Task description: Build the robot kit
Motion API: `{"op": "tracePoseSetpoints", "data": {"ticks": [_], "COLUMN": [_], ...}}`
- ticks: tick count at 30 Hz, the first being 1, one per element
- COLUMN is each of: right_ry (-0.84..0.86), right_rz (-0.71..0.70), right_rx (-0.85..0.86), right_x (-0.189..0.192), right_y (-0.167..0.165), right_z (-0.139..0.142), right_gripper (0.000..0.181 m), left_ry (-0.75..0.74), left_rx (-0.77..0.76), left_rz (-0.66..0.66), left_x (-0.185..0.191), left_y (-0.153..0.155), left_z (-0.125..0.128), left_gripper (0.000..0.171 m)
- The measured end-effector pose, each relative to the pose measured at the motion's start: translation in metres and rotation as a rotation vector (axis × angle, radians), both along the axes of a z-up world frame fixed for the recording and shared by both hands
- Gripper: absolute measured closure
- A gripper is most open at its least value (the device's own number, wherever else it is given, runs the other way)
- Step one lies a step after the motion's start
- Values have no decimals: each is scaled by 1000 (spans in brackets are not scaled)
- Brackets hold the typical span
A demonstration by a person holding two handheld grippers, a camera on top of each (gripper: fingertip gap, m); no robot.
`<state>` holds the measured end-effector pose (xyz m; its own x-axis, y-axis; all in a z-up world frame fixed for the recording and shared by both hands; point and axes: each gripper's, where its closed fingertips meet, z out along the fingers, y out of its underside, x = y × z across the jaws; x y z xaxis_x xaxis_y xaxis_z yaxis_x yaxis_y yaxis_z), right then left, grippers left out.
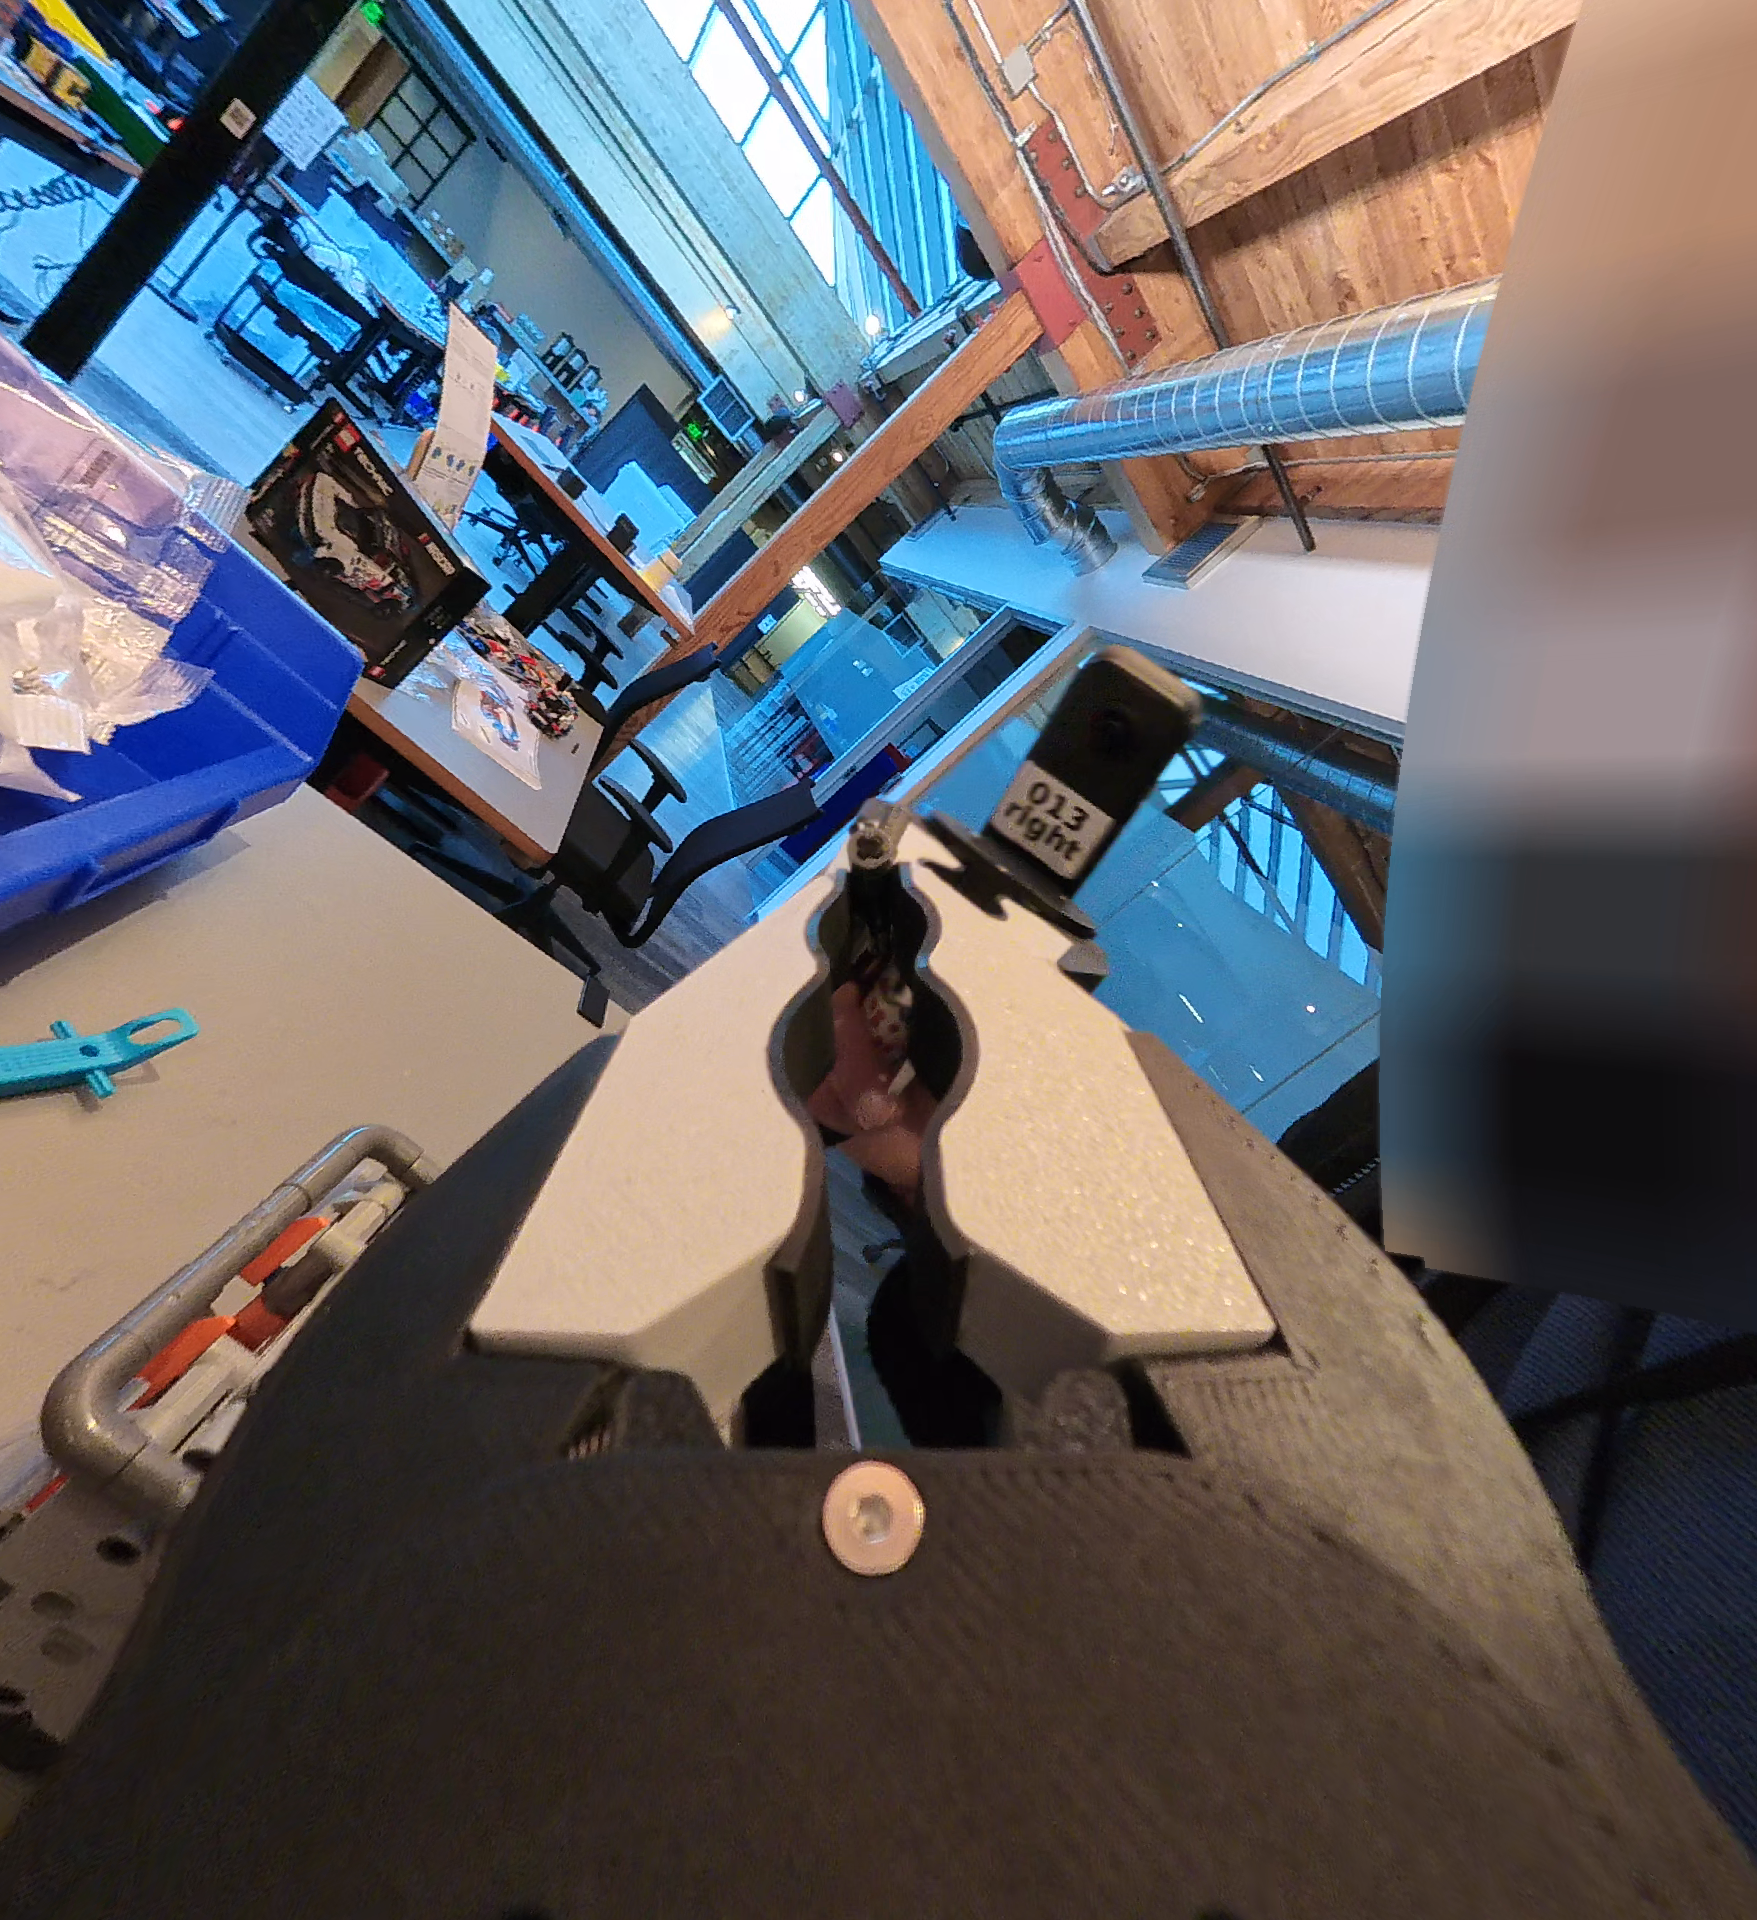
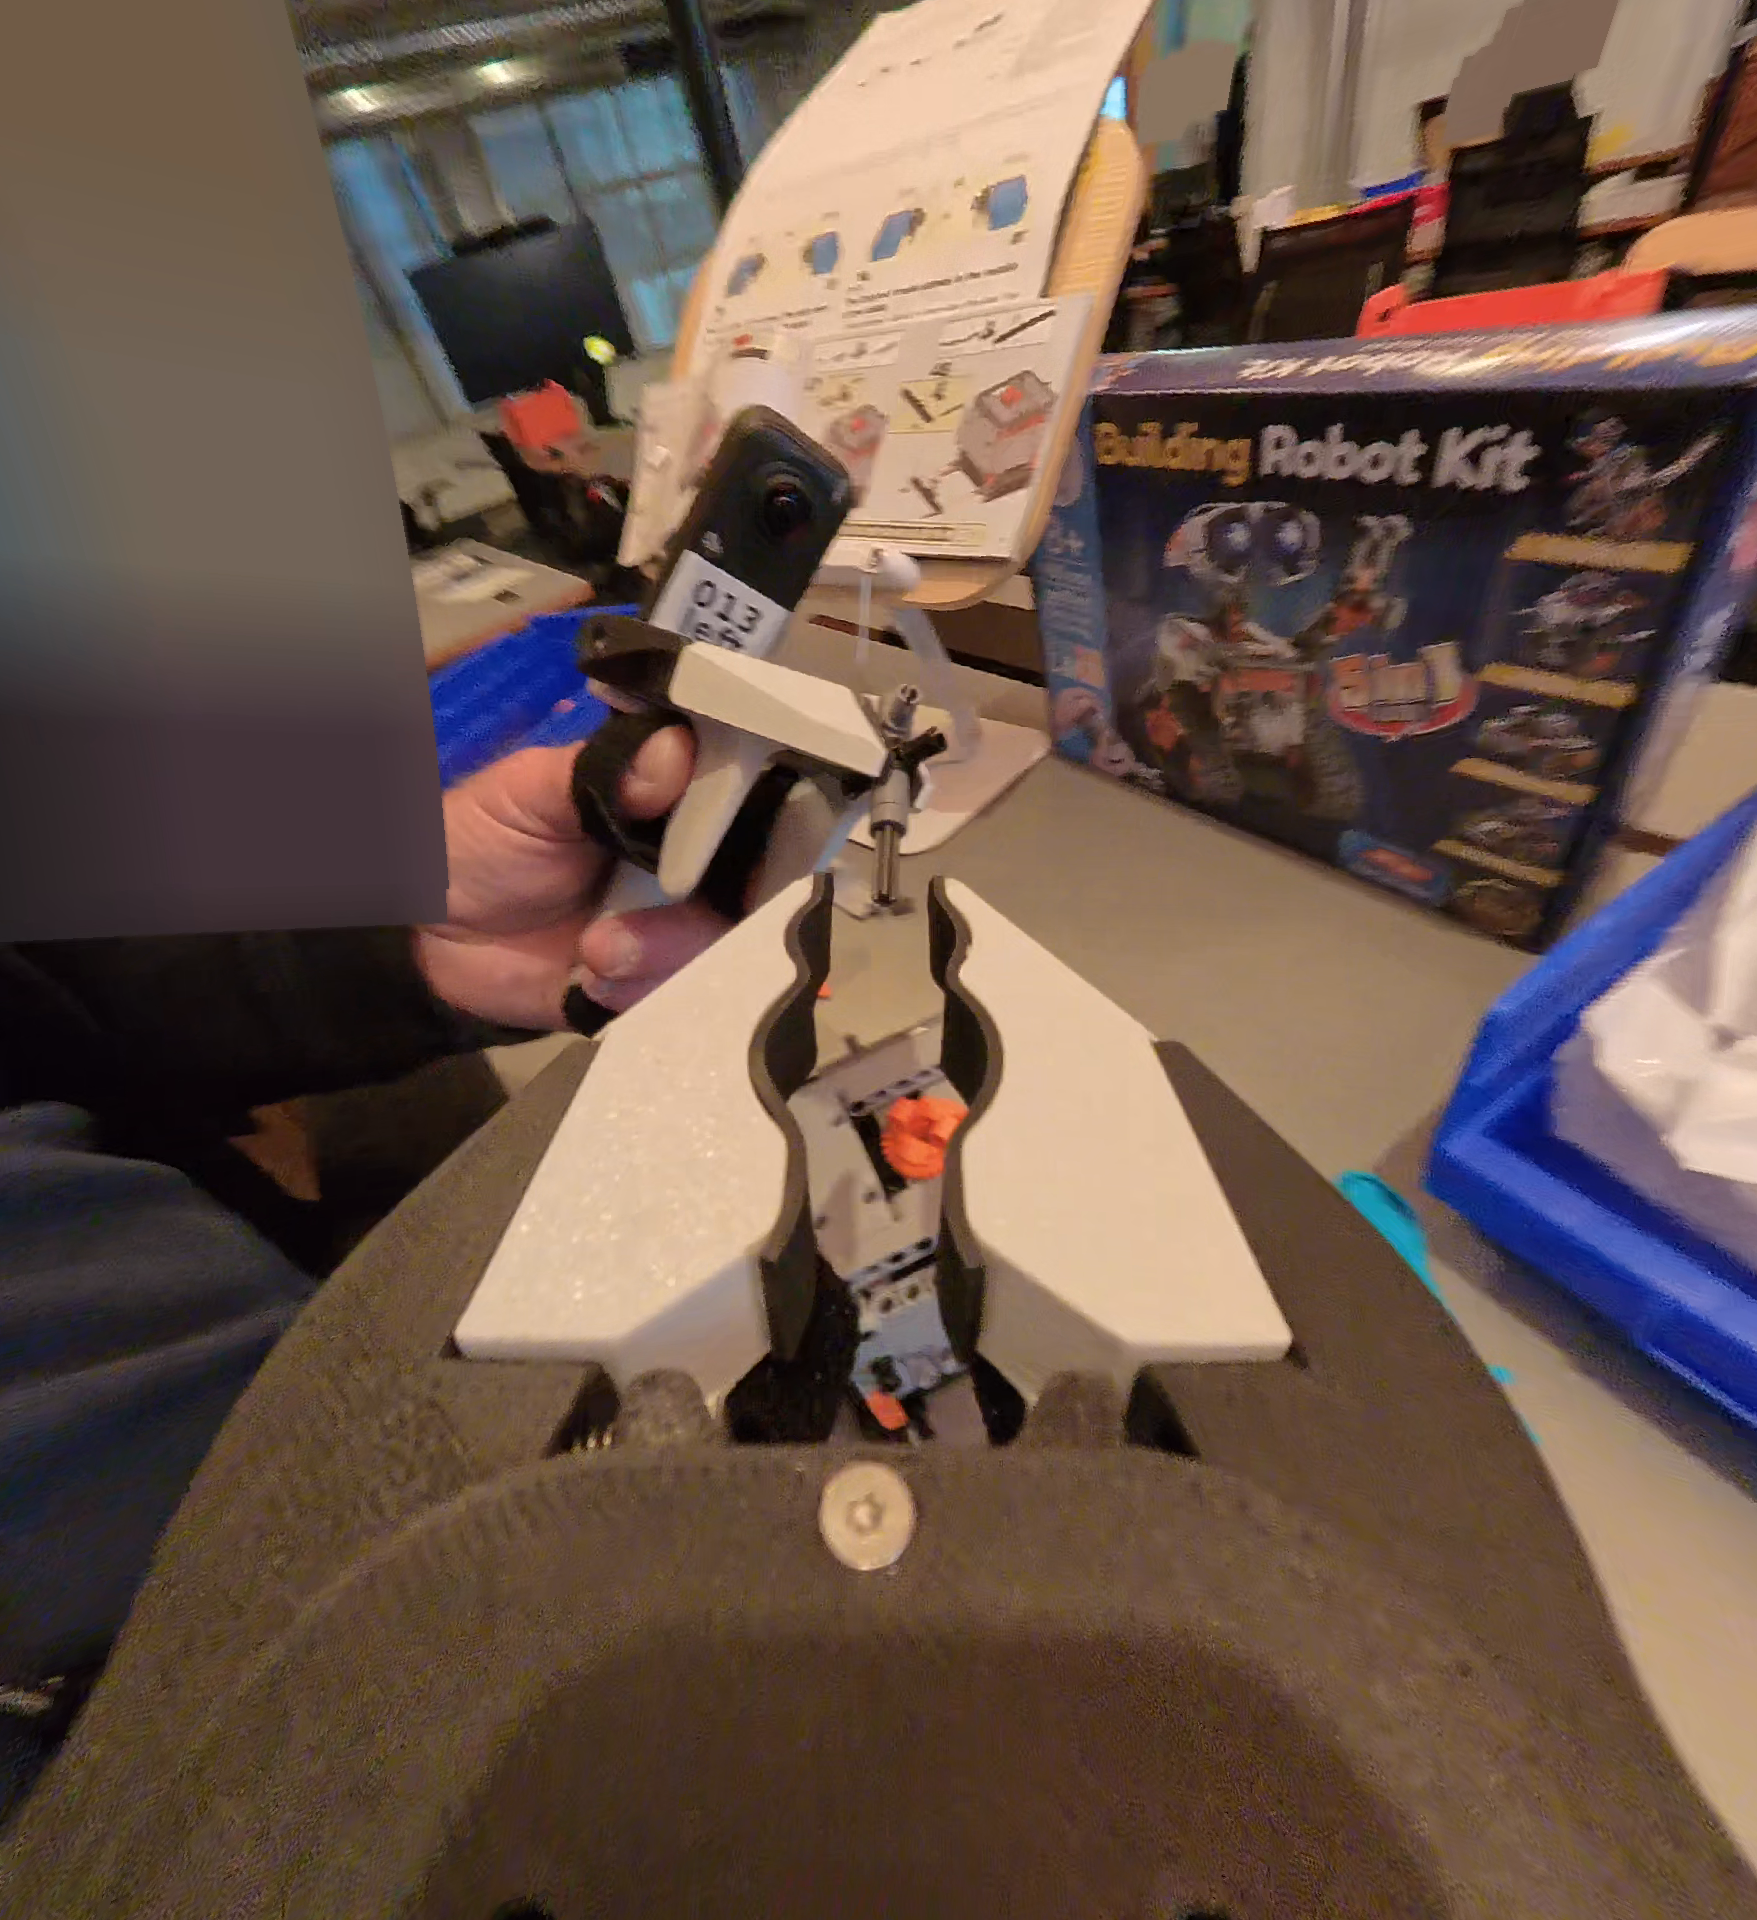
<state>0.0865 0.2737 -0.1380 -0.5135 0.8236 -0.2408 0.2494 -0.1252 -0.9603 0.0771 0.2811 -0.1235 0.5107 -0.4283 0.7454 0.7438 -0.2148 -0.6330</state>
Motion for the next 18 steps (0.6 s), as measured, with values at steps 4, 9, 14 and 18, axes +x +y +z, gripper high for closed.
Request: {"op": "tracePoseSetpoints", "data": {"ticks": [4, 9, 14, 18], "right_ry": [5, 19, 103, 154], "right_rz": [14, -19, -207, -249], "right_rx": [-140, -53, 535, 699], "right_x": [0, 0, -6, -7], "right_y": [2, 3, 10, 13], "right_z": [5, 2, -6, -5], "right_gripper": [180, 180, 181, 181], "left_ry": [-9, -2, -34, -48], "left_rx": [14, 1, -52, -56], "left_rz": [-18, -22, -14, -23], "left_x": [3, 5, 0, -1], "left_y": [2, 3, 6, 6], "left_z": [2, 0, -8, -6], "left_gripper": [168, 168, 167, 167]}}
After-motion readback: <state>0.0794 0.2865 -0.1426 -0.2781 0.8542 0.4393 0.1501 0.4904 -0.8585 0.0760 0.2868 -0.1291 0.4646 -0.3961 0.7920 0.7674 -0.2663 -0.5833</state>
